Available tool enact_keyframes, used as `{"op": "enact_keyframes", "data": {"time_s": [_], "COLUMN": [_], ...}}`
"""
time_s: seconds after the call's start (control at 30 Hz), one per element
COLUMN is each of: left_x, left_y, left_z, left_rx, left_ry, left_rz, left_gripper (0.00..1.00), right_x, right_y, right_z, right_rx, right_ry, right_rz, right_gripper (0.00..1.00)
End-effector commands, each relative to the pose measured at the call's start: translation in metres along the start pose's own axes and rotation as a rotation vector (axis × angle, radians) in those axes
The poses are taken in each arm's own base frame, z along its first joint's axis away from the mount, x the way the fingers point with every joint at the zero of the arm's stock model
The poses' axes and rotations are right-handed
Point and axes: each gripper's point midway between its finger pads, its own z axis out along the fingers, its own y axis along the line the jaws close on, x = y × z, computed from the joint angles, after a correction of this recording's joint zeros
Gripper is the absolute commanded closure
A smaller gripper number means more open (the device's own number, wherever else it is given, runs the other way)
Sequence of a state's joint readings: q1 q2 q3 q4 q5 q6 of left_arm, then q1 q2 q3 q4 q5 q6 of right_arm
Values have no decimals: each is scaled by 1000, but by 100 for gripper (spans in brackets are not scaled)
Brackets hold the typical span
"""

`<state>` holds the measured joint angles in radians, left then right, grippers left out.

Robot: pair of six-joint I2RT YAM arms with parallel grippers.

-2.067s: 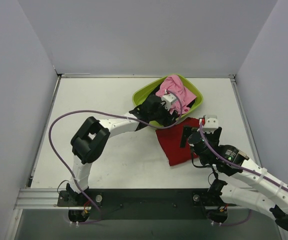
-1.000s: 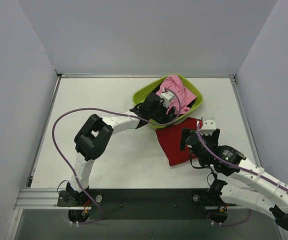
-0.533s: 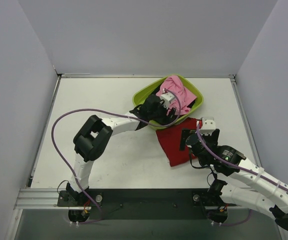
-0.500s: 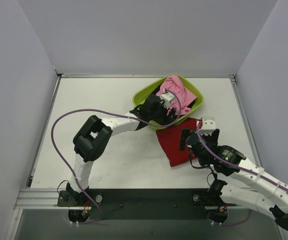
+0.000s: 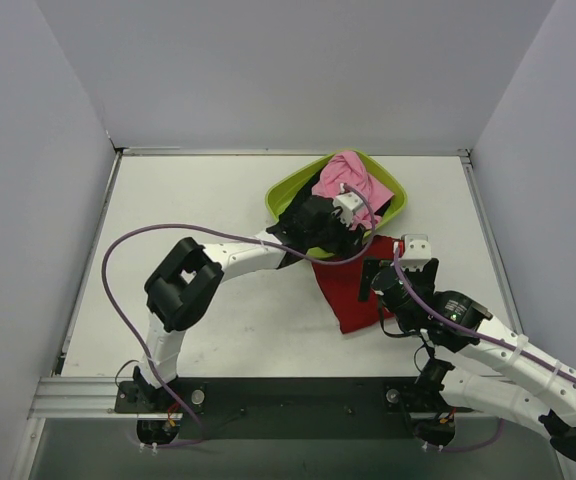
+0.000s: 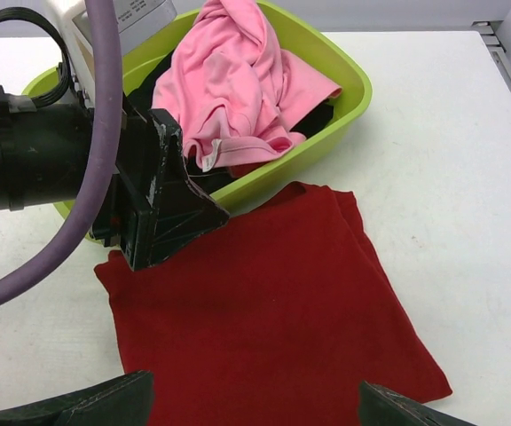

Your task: Fold and stack the t-shirts

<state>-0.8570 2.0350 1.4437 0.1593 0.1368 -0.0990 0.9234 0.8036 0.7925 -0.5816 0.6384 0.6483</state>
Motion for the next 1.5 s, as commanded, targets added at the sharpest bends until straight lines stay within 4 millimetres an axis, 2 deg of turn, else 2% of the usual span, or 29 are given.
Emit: {"op": "enact_keyframes", "data": {"time_s": [0.0, 0.37, 0.47, 0.57, 0.6, 0.7, 0.73, 0.8, 0.93, 0.97, 1.07, 1.1, 1.17, 1.2, 1.3, 1.33, 1.37, 1.47], "left_x": [-15, 2, 3, 5, 6, 9, 8, 7, 11, 13, 23, 26, 32, 37, 50, 51, 63, 75], "left_y": [-1, 18, 23, 31, 34, 49, 52, 65, 93, 104, 127, 143, 157, 172, 193, 206, 210, 230], "left_z": [1, 25, 27, 27, 27, 24, 22, 18, 8, 4, -6, -12, -23, -31, -50, -59, -68, -93], "left_rx": [3, -33, -45, -64, -78, -110, -120, -156, -233, -255, -338, -384, -430, -480, -548, -576, -604, -670], "left_ry": [-43, -2, -6, -3, -1, 1, -1, -8, -9, 2, 28, 26, 36, 42, 78, 83, 124, 149], "left_rz": [6, -9, -25, -46, -54, -77, -83, -97, -130, -146, -192, -217, -259, -282, -347, -369, -399, -451], "left_gripper": [14, 14, 18, 30, 38, 50, 58, 63, 75, 84, 100, 100, 100, 100, 100, 100, 100, 100], "right_x": [1, 3, 3, 4, 4, 6, 7, 8, 10, 10, 9, 9, 9, 9, 9, 9, 9, 8], "right_y": [-6, -7, -9, -9, -9, -8, -7, -7, -6, -5, -4, -4, -3, -2, 1, 2, 4, 8], "right_z": [0, 0, 0, 0, 1, 1, 1, 2, 3, 3, 2, 3, 3, 3, 4, 4, 4, 5], "right_rx": [18, 17, 23, 25, 25, 24, 22, 23, 23, 18, 13, 15, 12, 8, 0, -2, -8, -25], "right_ry": [-4, -5, -10, -8, -6, 2, 4, 6, 15, 17, 17, 18, 19, 18, 19, 20, 20, 18], "right_rz": [2, 5, 4, 2, 1, 2, 0, 1, -3, -5, -3, -3, -3, -2, -3, 1, 0, 6], "right_gripper": [0, 0, 0, 0, 0, 0, 0, 0, 0, 0, 0, 0, 0, 0, 0, 0, 0, 0]}}
